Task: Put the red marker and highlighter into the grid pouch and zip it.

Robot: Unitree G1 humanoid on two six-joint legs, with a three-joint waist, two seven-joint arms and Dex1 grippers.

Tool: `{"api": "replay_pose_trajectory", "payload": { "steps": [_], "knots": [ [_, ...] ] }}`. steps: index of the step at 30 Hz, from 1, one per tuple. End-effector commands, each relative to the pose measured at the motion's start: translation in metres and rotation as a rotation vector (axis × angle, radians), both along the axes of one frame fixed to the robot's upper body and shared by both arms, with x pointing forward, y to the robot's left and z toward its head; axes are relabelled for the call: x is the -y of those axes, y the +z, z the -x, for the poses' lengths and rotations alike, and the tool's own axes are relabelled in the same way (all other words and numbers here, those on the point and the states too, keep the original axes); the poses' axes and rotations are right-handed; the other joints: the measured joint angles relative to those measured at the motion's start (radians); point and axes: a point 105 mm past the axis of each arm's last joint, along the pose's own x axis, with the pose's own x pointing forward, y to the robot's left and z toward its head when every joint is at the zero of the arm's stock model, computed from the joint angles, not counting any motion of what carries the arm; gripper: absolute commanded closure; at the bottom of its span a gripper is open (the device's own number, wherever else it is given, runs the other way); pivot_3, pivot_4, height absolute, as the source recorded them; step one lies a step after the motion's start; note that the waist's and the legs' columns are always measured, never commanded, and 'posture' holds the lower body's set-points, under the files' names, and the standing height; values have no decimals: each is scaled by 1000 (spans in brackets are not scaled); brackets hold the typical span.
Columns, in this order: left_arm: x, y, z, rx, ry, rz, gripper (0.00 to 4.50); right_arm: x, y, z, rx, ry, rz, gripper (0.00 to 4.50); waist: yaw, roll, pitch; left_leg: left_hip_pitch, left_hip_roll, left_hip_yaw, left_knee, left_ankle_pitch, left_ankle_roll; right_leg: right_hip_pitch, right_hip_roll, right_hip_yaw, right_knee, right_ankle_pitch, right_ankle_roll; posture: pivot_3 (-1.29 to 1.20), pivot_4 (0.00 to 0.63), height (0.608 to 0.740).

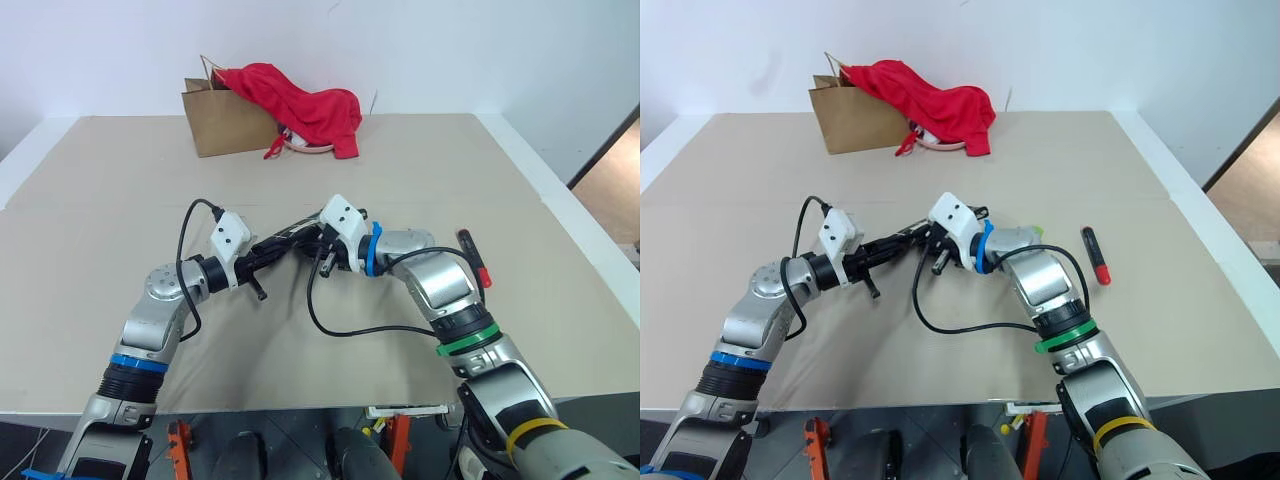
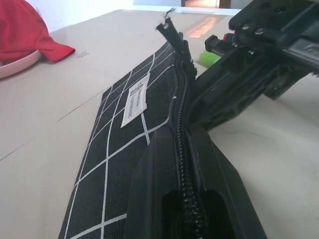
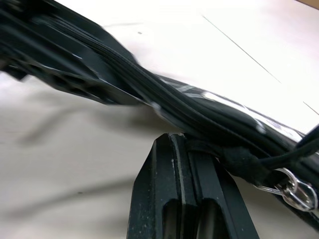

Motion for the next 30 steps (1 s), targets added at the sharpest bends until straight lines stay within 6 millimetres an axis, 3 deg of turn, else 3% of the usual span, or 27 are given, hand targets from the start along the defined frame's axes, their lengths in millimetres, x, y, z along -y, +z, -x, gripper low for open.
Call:
{"api": "replay_pose_trajectory", "payload": {
  "steps": [1, 4, 9, 10, 11, 14, 16, 17, 24, 30],
  "knots": [
    [3, 16, 1, 64, -20, 15, 4500, -33, 12, 27, 27, 145, -39, 4424, 0, 0, 0, 0, 0, 0, 0, 0, 0, 0, 0, 0, 0, 0, 0, 0, 150, 740],
    [4, 16, 1, 66, -23, 15, 4500, -46, 3, 37, 11, 174, -27, 4424, 0, 0, 0, 0, 1, -1, 0, 0, 0, 0, 1, -1, 0, 0, -1, 0, 150, 740],
    [4, 15, 1, 65, -25, 15, 4500, -39, 2, 24, 2, 91, -25, 4424, 2, 0, 0, 0, 0, -1, 1, 1, -1, 0, 0, -2, 0, 0, -1, 0, 150, 740],
    [4, 15, 1, 65, -24, 15, 4500, -35, 2, 21, 3, 78, -23, 3833, 1, 0, 0, 0, 0, -1, 1, 1, -2, 0, -1, -2, 0, 1, -1, 0, 150, 740],
    [4, 15, 1, 64, -24, 15, 4500, -31, 3, 20, 3, 72, -21, 3615, 1, 0, 0, 0, 0, -1, 1, 1, -2, 0, -1, -2, 0, 1, -1, 0, 150, 740],
    [4, 14, 1, 63, -24, 17, 4500, -18, 8, 16, 11, 40, -18, 2152, 1, 0, 0, 0, -1, -1, 1, 2, -3, 0, -1, -2, 0, 1, -1, 0, 150, 740],
    [5, 14, 2, 62, -25, 19, 4500, -8, 13, 19, -6, 35, -38, 1303, 1, 0, 0, 0, 0, -1, 1, 2, -3, 0, -1, -2, 0, 1, -1, 0, 150, 740],
    [5, 14, 2, 61, -26, 21, 4500, -1, 18, 26, -7, 59, -53, 641, 1, 0, 0, -1, 0, -1, 0, 2, -3, 0, -1, -2, 0, 0, -1, 0, 150, 740],
    [6, 12, 5, 58, -29, 25, 4500, 62, 41, 67, 58, 87, -53, 641, 4, 0, 0, -3, -1, -3, 0, 1, -2, 0, -2, -5, -1, -1, 0, 0, 150, 740],
    [5, 10, 7, 54, -29, 33, 4500, 150, 45, 48, 88, -343, 41, 641, 3, -1, 0, -1, -1, -3, 1, 1, -2, 2, -2, -4, -1, -3, 5, 0, 150, 740]
  ]
}}
